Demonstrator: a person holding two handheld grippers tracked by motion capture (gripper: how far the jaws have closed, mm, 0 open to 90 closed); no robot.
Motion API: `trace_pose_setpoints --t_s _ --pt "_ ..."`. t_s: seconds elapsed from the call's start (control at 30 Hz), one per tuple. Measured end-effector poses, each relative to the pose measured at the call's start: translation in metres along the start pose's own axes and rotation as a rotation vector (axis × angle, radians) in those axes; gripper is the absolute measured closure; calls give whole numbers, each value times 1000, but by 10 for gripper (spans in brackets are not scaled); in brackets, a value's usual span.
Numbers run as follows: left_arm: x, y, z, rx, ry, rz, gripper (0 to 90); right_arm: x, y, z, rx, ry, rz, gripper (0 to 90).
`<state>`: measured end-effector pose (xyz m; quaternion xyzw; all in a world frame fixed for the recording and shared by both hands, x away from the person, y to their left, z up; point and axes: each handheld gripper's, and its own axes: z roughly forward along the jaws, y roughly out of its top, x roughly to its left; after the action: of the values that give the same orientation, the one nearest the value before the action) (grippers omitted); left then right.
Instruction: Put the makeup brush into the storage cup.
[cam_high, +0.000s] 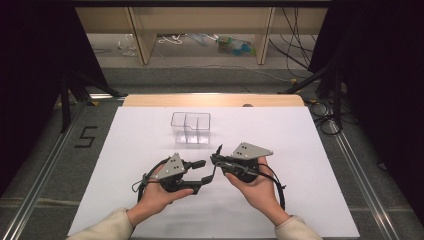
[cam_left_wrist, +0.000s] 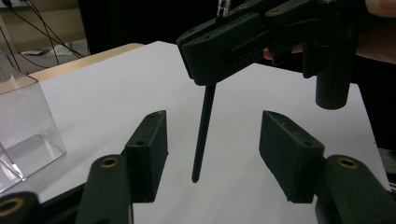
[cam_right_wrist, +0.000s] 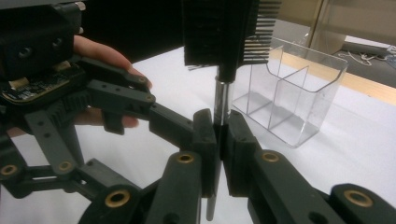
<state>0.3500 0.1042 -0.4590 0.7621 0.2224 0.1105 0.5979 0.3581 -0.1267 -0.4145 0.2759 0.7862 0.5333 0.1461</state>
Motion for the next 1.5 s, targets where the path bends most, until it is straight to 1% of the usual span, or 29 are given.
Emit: trace_pose_setpoints --t_s 0.07,0.1,0.2,0.23,0.27,0.3,0.4,0.43,0.5,0.53,0.6,0.63,0.7,0.73,0.77,0.83,0.87,0.93,0.97,1.0,1.07,1.1,1.17,1.2,1.3,1.33,1.37,1.4,1.5 --pt "1 0 2 4 1 14 461 1 0 2 -13 10 1 854" --pt "1 0 3 2 7 12 465 1 1 1 4 4 -6 854" --pt "1 0 7 1 3 12 490 3 1 2 2 7 -13 854" --pt "1 0 7 6 7 15 503 4 1 1 11 6 -5 854" --pt "1 0 8 6 6 21 519 4 1 2 2 9 -7 854" --pt "1 0 9 6 7 13 538 5 1 3 -1 11 -6 854" --pt "1 0 11 6 3 18 596 5 1 3 1 16 -6 854" --pt "1 0 13 1 0 15 612 6 1 3 -10 11 -3 854" --pt "1 0 14 9 -9 26 638 6 1 3 -13 8 -4 854" --pt "0 0 15 1 -8 14 648 6 1 4 -19 6 -2 853" --pt "-1 0 16 6 -9 19 673 6 1 3 -20 6 -1 854" --pt "-1 0 16 4 -9 16 692 5 1 2 -3 12 -1 854" --pt "-1 0 17 -2 0 15 724 5 1 2 -4 13 1 853" --pt "-1 0 16 -4 -1 5 737 5 1 2 -5 13 2 853" --pt "1 1 16 -5 2 11 755 5 1 2 -7 14 4 853" --pt "2 1 16 -7 -1 9 782 6 1 3 -21 30 18 854" --pt "2 1 16 -9 3 -5 796 5 1 4 -24 34 20 854" --pt "2 1 16 -5 3 -13 823 5 1 3 -16 26 24 853" --pt "2 1 16 -5 1 -13 827 5 0 4 -26 36 35 853" --pt "2 1 16 -7 -1 -4 831 4 1 2 -16 27 30 854" --pt "1 1 16 -11 -7 -9 840 5 1 2 -20 30 33 853" --pt "1 2 16 -7 -5 2 844 4 1 3 -27 29 33 853" --pt "0 2 15 -5 -7 -3 849 4 1 3 -31 29 38 852" --pt "1 3 15 -7 -13 17 849 4 1 3 -33 29 39 852" --pt "1 3 15 -8 -8 -2 851 4 2 1 -15 27 41 851" --pt "1 4 15 -12 -10 -2 851 5 1 4 -51 42 50 851" --pt "1 4 14 -7 -9 5 852 4 1 4 -53 44 51 848" --pt "1 4 14 -8 -7 -1 852 4 1 4 -56 45 51 845" --pt "2 6 13 -15 -1 1 852 4 2 3 -57 33 57 770"
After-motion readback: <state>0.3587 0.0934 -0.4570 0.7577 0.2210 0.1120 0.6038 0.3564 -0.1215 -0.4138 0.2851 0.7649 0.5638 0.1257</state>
